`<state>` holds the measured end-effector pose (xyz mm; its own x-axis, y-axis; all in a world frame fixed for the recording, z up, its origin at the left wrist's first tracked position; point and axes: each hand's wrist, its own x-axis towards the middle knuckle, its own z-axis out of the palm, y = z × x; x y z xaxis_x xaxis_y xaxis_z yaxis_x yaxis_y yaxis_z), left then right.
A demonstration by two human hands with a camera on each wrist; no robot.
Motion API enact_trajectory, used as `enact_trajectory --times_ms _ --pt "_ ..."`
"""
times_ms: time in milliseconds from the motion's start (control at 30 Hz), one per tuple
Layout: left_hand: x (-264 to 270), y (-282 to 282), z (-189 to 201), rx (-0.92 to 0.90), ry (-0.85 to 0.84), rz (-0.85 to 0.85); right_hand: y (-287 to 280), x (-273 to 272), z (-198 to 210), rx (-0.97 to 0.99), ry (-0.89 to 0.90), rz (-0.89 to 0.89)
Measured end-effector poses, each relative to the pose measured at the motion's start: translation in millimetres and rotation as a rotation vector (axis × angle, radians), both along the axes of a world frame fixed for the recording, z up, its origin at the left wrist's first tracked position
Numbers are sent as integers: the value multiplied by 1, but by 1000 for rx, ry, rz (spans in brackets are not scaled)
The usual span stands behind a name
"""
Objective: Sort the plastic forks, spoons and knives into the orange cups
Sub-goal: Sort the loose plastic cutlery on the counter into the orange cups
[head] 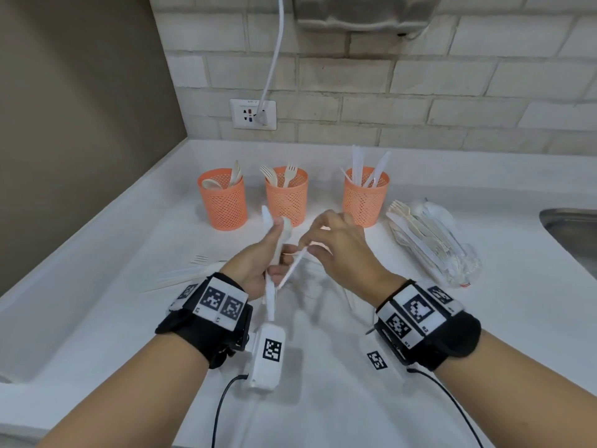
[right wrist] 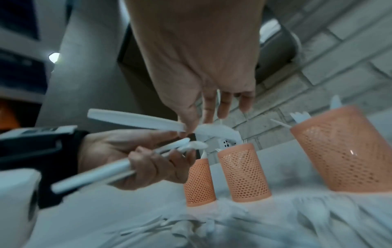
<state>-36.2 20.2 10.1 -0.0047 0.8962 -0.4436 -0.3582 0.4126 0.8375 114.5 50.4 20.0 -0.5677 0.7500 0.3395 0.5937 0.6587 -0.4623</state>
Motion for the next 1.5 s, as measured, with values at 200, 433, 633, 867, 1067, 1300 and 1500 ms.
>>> enact_trajectory --times_ms 200,433,633,867,1067,1300,1500 --pt "5 -1 -2 48 -152 -102 -20 -17 -6 -105 257 147" --pt "-9 4 -9 34 16 29 -3 42 -8 -285 -163 -327" --pt "-2 9 -6 49 28 -5 -2 62 -25 -651 -504 -433" --pt "1 6 -6 34 46 -34 24 43 -22 -492 -589 -646" --pt "-4 0 -8 3 34 0 30 18 -21 -460 -754 -601" --pt "-12 -4 -9 -5 34 45 34 22 -23 -571 -595 -417" --pt "-5 -4 -14 -17 23 43 28 11 -36 -453 -703 -474"
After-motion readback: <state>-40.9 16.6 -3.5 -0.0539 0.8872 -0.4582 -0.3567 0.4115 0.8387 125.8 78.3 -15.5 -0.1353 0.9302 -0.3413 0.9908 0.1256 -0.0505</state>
